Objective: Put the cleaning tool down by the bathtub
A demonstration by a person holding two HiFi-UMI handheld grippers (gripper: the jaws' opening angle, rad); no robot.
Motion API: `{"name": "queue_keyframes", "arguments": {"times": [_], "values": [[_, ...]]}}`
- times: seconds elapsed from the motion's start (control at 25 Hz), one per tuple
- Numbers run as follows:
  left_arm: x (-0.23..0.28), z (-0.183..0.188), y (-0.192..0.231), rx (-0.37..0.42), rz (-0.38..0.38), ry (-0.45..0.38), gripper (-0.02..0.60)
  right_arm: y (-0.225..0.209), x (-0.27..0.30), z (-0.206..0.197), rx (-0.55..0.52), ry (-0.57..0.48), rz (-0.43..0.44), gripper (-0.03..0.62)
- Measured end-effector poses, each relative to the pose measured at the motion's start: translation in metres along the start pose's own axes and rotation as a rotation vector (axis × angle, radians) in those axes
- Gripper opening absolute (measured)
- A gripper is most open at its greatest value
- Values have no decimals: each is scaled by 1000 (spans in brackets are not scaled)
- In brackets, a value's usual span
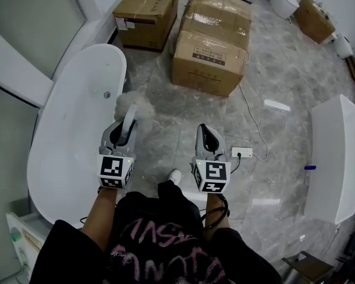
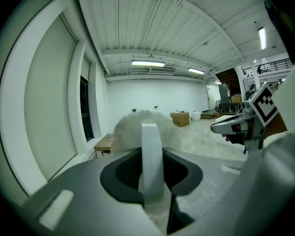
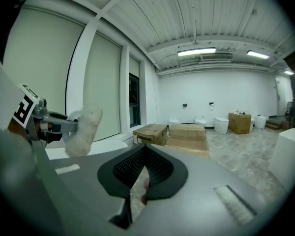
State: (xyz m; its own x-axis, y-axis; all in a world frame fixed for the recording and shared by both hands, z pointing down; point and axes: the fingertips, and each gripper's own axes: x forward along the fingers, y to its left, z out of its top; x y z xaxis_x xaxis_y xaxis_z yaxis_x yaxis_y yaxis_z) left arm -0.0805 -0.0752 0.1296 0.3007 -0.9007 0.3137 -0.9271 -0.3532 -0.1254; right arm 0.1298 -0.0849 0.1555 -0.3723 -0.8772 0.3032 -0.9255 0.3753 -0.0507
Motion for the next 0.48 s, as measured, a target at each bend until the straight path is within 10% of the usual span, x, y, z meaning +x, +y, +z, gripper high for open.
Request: {"name": "queue_keyframes", "arguments": {"times": [0.48], "values": [[31, 1, -8, 30, -7, 38, 87, -23, 27, -8, 29, 20, 21, 21]]}}
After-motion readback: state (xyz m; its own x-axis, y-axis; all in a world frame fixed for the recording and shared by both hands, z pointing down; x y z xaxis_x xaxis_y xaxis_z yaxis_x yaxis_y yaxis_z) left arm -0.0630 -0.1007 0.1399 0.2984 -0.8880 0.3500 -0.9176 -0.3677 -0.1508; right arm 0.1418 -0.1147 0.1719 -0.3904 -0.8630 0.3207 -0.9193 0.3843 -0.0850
